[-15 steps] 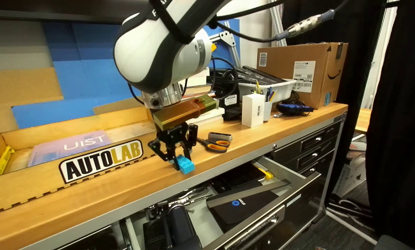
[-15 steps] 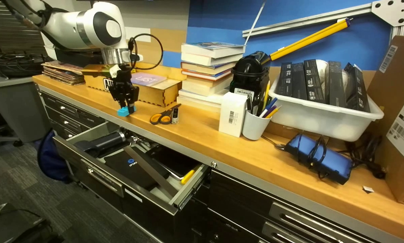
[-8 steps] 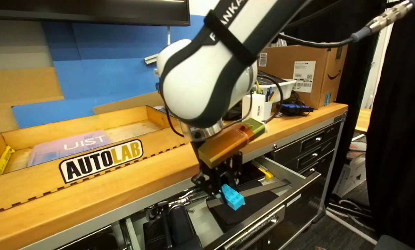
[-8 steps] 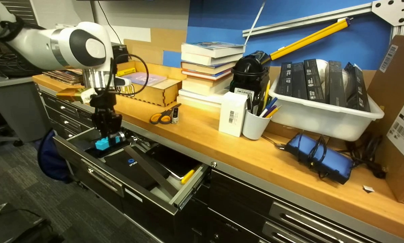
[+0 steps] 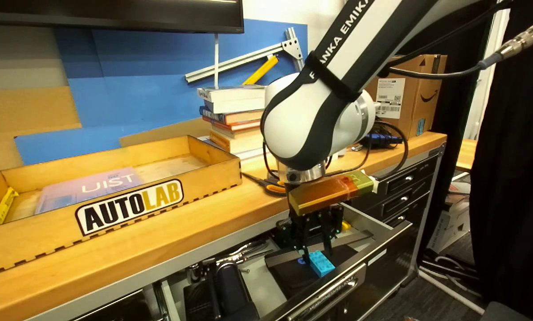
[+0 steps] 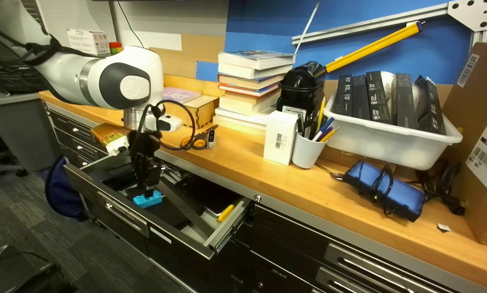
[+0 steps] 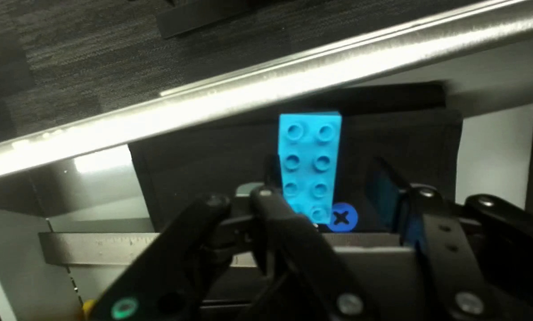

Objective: Pick up the blue object from the counter and put it in the open drawer and close it

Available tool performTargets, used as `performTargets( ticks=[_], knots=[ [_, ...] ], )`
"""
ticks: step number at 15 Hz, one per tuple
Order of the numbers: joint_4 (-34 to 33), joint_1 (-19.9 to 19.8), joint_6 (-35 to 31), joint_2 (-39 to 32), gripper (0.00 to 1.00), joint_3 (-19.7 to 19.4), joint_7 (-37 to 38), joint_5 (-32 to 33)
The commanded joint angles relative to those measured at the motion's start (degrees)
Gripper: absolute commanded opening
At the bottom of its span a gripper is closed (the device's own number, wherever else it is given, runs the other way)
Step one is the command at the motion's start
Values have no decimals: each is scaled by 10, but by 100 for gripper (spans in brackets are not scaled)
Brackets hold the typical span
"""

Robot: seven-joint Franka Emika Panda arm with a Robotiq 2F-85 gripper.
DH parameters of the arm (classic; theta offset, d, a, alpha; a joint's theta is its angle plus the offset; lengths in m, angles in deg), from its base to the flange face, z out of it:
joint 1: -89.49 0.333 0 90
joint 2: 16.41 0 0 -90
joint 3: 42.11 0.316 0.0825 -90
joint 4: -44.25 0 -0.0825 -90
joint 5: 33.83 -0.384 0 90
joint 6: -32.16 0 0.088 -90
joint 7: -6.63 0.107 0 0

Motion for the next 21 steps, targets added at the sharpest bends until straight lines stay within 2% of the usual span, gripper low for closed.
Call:
performTargets(
  ticks=[1, 3, 5, 9, 11, 12, 15, 21],
  knots=[
    [76, -5, -45, 62, 85, 1, -11, -44],
    [124, -1, -56, 92, 100, 6, -13, -50],
    [162, 3, -40, 117, 100, 14, -17, -61],
    [224, 4, -54, 172, 100, 20, -29, -108],
    [245, 5, -52, 198, 99, 14, -52, -147],
    [206, 2, -39, 178, 100, 13, -53, -153],
    [206, 2, -30, 214, 100, 13, -63, -180],
    [200, 3, 101, 243, 100, 14, -112, -177]
  ],
)
